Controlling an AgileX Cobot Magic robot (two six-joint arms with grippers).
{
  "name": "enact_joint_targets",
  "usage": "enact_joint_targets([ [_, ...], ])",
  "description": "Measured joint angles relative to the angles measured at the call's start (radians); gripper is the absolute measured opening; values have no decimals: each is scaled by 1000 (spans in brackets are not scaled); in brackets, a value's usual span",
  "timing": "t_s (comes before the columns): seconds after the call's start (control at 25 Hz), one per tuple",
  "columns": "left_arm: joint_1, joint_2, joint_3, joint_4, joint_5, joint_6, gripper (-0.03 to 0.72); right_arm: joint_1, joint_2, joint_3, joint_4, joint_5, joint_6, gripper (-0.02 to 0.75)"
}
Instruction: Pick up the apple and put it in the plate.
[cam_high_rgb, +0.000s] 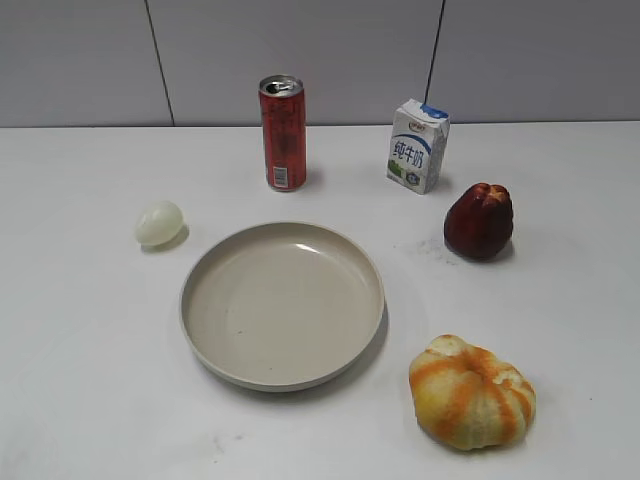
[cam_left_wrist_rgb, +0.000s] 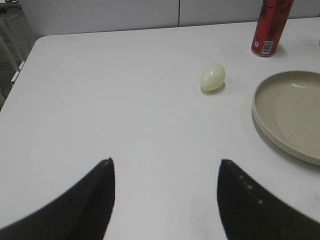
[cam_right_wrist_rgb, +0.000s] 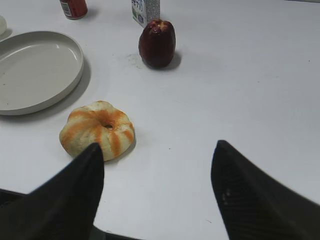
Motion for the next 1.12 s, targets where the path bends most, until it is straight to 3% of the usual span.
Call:
enact_joint_targets([
  [0.64,0,0,0,0,0,0,491,0,18,-7,-2,-16,0,539],
  [1.12,0,0,0,0,0,0,491,0,399,-30,18,-376,8,543],
])
